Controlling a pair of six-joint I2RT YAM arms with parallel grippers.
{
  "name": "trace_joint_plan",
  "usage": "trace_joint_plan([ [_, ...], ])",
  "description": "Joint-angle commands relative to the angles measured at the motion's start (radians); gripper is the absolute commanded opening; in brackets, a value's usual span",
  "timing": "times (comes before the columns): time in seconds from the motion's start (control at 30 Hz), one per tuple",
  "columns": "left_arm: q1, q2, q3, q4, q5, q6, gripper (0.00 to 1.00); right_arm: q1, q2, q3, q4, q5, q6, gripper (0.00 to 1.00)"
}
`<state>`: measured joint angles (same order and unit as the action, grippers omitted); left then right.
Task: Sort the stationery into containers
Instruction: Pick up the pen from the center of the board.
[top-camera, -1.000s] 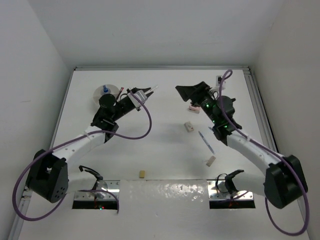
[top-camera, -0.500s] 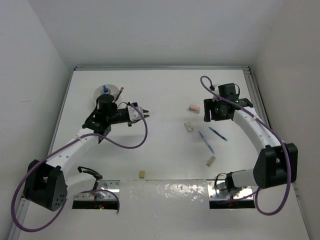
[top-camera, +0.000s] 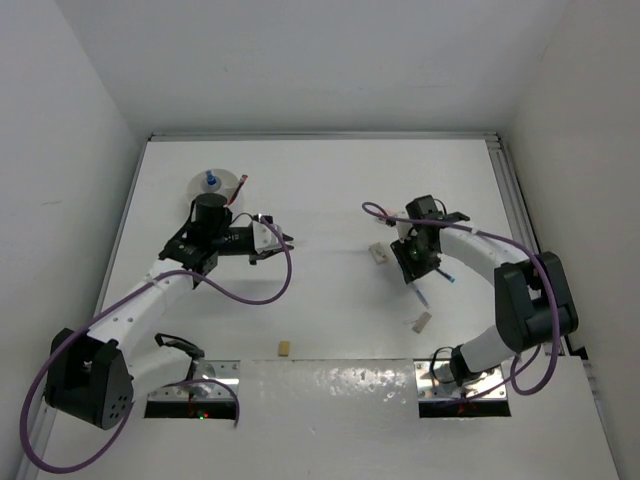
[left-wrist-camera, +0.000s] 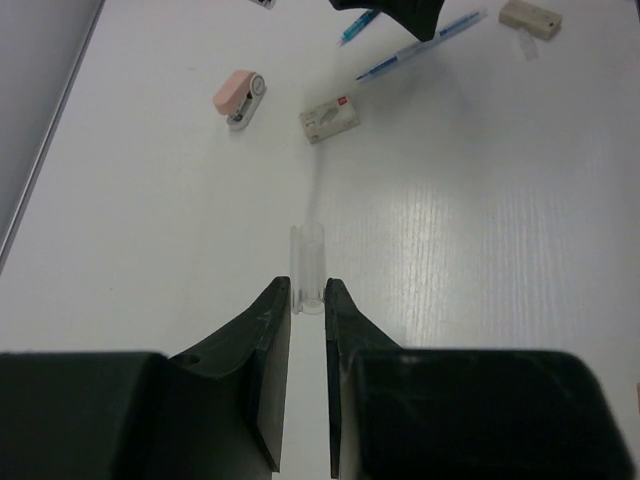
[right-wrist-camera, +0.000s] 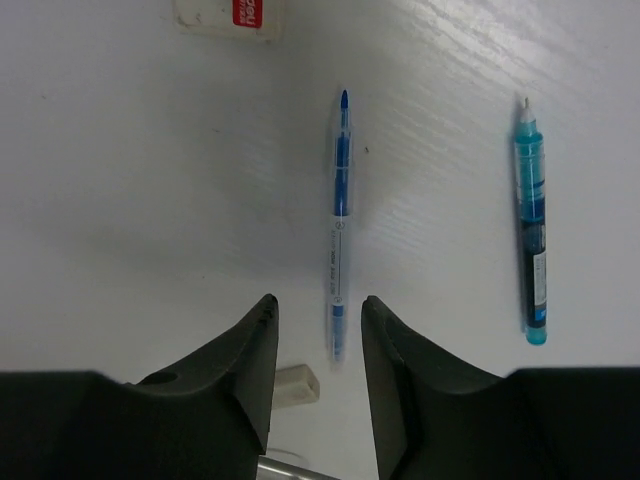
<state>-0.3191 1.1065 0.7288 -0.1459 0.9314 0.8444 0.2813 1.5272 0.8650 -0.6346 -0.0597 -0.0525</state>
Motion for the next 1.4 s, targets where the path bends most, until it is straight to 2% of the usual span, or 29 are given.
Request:
trace_joint_plan([
  [0.0, 0.011, -0.022, 0.023, -0.014, 0.030, 0.030, 0.00, -0.004, 0.002, -0.009, 0.056, 0.021, 0.020, 0.38],
  [0.33, 0.012, -0.022, 0.021, -0.012, 0.055, 0.061, 0.00, -0.034, 0.004, 0.017, 0.071, -0.002, 0.037, 0.40],
  [0.43, 0.012, -0.020, 0.027, -0.049, 0.058, 0.093, 0.00, -0.071, -0.036, 0.014, 0.107, 0.004, 0.043, 0.51],
  [0.63, 0.011, -0.019, 0.032, -0.063, 0.067, 0.136, 0.00, -0.163, -0.052, 0.075, 0.076, 0.058, -0.092, 0.60],
  [0.8, 0.009, -0.028, 0.026, -0.057, 0.067, 0.136, 0.00, -0.232, 0.010, 0.157, 0.006, 0.129, -0.147, 0.61],
  [1.17, 0.009, -0.039, 0.015, -0.024, 0.050, 0.117, 0.00, -0.260, 0.109, 0.143, -0.036, 0.101, -0.392, 0.62],
  [1.37, 0.009, -0.039, 0.017, -0.023, 0.043, 0.111, 0.00, -0.274, 0.152, 0.123, -0.016, 0.064, -0.435, 0.61],
])
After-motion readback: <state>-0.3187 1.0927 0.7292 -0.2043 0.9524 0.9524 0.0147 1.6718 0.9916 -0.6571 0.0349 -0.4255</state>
